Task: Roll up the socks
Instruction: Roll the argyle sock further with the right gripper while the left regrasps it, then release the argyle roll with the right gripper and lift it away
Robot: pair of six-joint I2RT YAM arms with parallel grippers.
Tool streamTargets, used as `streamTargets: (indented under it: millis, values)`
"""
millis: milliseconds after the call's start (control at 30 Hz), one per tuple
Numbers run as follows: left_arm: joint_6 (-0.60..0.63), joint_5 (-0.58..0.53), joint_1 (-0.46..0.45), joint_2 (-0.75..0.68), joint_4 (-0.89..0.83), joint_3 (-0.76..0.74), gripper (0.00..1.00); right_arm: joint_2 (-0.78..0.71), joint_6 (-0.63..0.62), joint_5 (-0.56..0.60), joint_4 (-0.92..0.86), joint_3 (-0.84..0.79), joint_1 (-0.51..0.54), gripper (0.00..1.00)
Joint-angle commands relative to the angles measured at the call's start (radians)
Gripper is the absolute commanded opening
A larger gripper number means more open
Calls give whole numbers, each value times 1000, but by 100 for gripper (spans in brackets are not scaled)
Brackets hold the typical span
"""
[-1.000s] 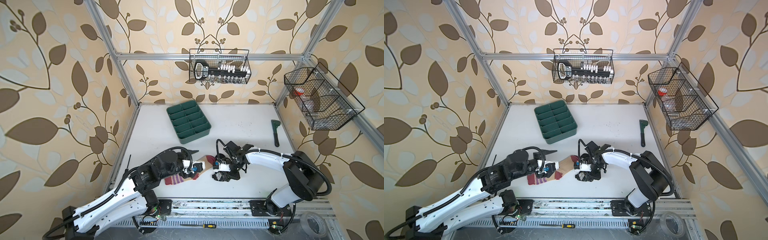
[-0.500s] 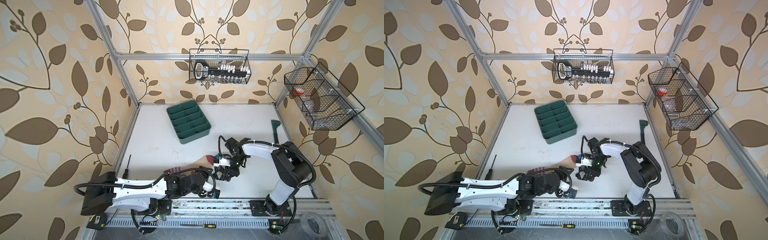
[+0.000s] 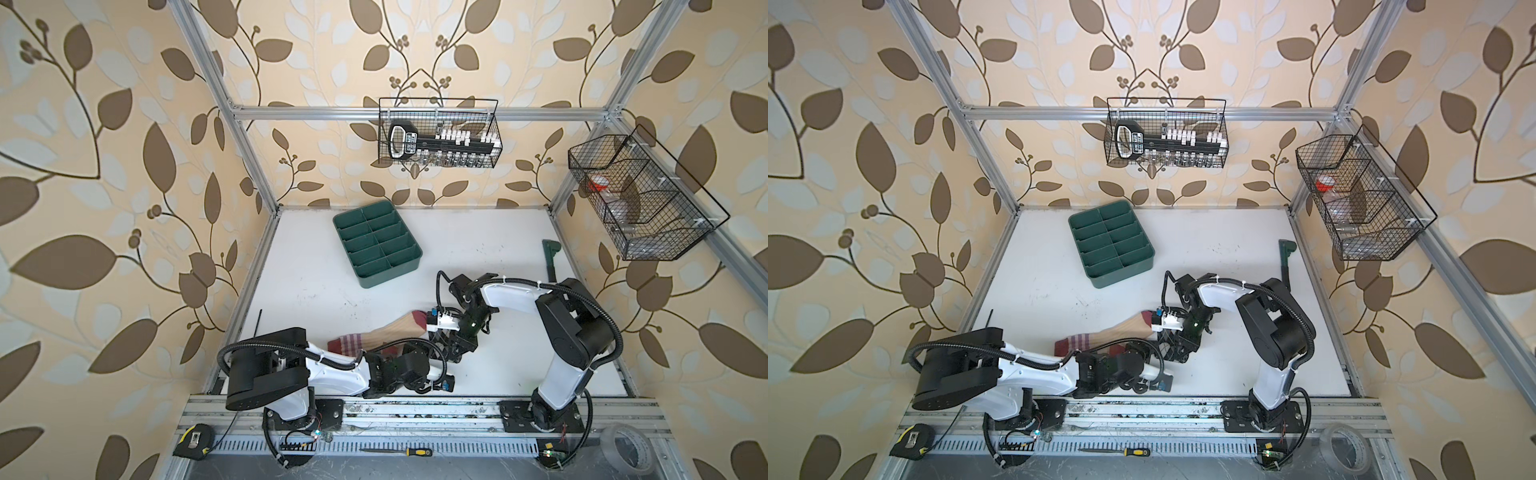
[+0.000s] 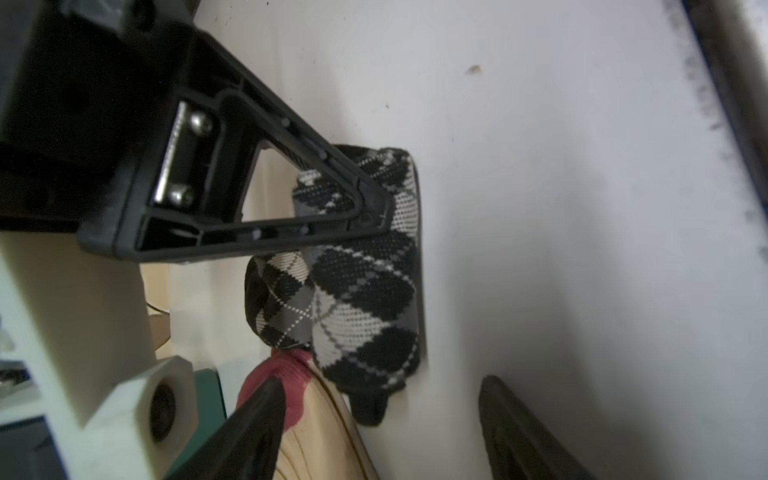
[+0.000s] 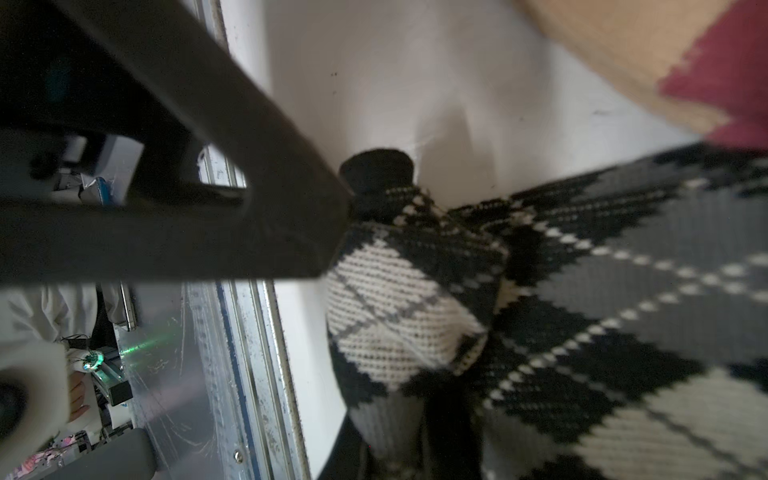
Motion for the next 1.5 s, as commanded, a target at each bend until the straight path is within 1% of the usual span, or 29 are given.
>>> streamTargets:
  millis: [0,233,300,333,467,533,567,600,633,667,733,767,800,833,900,1000,1100,1167,1233,1267,1333,1400,1467]
  values:
    - [-47,-43,-10,52,99,32,71,62,10,111,15,-16,4,0]
    - [-55,-37,-10,126,125,68,56,50,9,114,24,-23,2,0]
    - [-59,-32,-10,138,129,71,50,50,12,114,27,-23,1,0]
    - [-60,-33,-10,146,128,75,45,49,14,114,28,-21,1,0]
    - [-68,-30,-10,167,92,93,34,46,16,119,32,-21,2,0]
    - [-74,-28,-10,173,67,105,31,43,18,125,36,-21,2,0]
    - [-85,-20,-10,171,45,111,27,34,23,140,48,-22,1,0]
    - [-108,-5,-10,162,12,119,20,13,42,168,73,-28,1,21]
    - [-120,3,-10,158,-5,122,18,-2,52,181,85,-32,1,34]
    - [-129,7,-10,158,-15,125,16,-10,56,185,89,-34,1,44]
    - [-143,13,-10,158,-22,123,13,-27,59,194,91,-40,1,58]
    - [-147,13,-10,160,-25,123,12,-34,59,198,92,-43,1,71]
    - [-151,15,-10,161,-23,122,12,-43,60,206,94,-48,1,98]
    - [-151,19,-9,162,-24,119,11,-54,60,214,98,-53,2,100]
    - [-150,27,-9,163,-30,118,10,-85,57,222,100,-61,1,100]
    - [-160,57,-3,160,-55,120,10,-178,56,234,118,-76,-9,100]
    - [-192,124,12,135,-118,136,9,-345,67,263,172,-111,-60,100]
    - [-212,174,27,115,-162,145,9,-493,74,300,230,-154,-111,100]
    - [-228,203,38,110,-211,165,9,-635,90,366,303,-197,-158,100]
    - [-230,241,48,107,-254,179,9,-707,103,409,348,-219,-182,100]
    - [-251,280,60,109,-305,202,9,-832,140,496,433,-256,-216,100]
    - [-284,361,87,110,-373,236,10,-955,181,588,506,-287,-238,100]
    - [-316,450,118,124,-457,282,10,-1069,233,709,587,-319,-243,100]
